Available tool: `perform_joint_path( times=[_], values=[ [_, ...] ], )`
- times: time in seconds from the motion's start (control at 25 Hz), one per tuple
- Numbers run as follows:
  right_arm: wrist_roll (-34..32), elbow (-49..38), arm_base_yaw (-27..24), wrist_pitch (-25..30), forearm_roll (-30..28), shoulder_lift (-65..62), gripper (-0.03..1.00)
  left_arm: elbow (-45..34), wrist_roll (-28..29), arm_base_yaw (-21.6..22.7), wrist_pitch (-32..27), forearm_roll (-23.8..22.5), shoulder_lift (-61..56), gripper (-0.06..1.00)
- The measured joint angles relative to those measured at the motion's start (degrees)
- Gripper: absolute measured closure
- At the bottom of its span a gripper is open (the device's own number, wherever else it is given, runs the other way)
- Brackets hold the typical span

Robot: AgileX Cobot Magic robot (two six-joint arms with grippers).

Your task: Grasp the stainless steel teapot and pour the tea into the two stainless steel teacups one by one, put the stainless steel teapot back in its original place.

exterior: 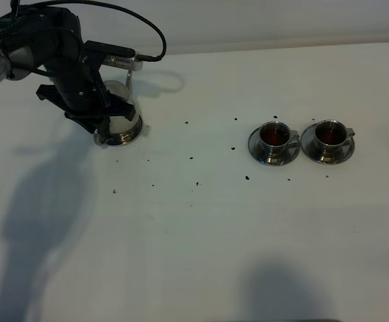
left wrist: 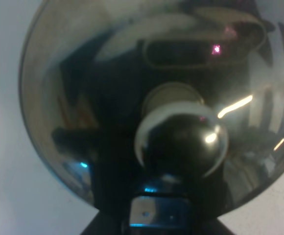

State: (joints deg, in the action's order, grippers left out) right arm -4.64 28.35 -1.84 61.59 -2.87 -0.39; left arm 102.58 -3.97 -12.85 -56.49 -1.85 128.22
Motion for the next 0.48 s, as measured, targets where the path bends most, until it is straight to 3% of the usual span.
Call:
perform_joint_path(
  times=[0.48],
  values=[
    [0.0,0.0,0.0,0.0,0.0,0.0,0.67,0.0,-0.1,0.0,-1.9,0.8,0.0,0.72]
  ],
)
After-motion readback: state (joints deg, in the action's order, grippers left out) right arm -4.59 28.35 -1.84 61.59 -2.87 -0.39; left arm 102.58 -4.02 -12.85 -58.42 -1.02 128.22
